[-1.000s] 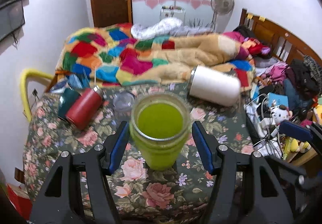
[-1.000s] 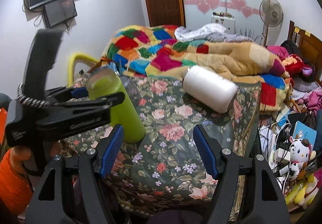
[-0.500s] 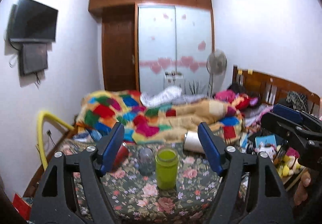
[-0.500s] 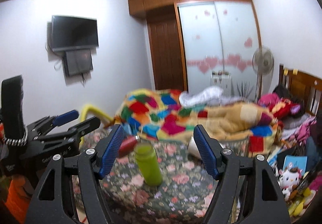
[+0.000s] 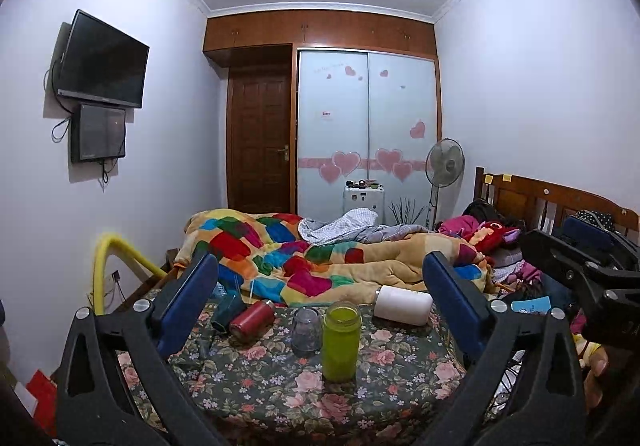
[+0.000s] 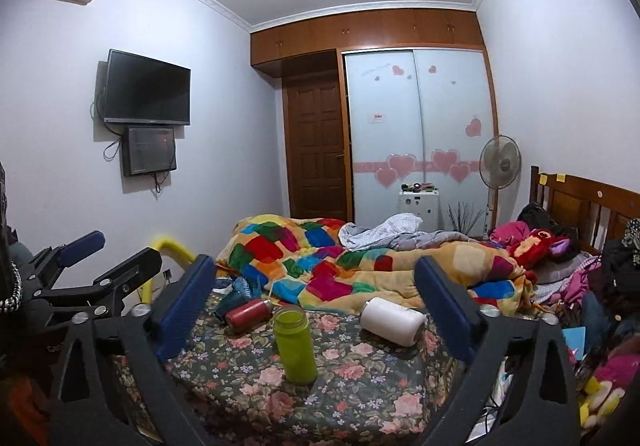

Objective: Flip cup upright

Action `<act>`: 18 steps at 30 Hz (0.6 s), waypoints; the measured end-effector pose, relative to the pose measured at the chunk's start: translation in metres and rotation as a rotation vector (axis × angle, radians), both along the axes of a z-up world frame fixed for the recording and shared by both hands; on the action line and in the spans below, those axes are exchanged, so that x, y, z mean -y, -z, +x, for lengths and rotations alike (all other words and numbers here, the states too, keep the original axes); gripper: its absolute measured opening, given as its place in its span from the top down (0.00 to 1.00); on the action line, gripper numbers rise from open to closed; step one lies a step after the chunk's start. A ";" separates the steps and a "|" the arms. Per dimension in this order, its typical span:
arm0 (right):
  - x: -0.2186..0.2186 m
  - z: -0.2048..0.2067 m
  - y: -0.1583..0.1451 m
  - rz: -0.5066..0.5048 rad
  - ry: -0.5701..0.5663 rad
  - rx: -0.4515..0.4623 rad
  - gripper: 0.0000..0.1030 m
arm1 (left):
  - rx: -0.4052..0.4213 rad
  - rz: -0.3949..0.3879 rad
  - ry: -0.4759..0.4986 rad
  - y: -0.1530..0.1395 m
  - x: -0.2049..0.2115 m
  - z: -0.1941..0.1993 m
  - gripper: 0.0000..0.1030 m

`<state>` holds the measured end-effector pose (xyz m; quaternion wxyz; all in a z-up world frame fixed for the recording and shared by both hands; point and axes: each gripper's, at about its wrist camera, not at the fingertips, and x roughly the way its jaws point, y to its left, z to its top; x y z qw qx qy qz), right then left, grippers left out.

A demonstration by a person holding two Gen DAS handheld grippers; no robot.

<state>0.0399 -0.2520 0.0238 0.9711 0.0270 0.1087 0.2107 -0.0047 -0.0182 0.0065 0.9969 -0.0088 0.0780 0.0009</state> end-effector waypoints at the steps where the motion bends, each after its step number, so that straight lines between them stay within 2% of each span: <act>1: 0.002 -0.001 0.000 0.003 0.005 0.001 0.00 | -0.001 -0.004 0.002 0.001 0.000 -0.002 0.00; 18: 0.004 -0.007 0.005 -0.015 0.001 -0.023 0.00 | -0.011 -0.007 0.000 0.005 -0.001 -0.003 0.00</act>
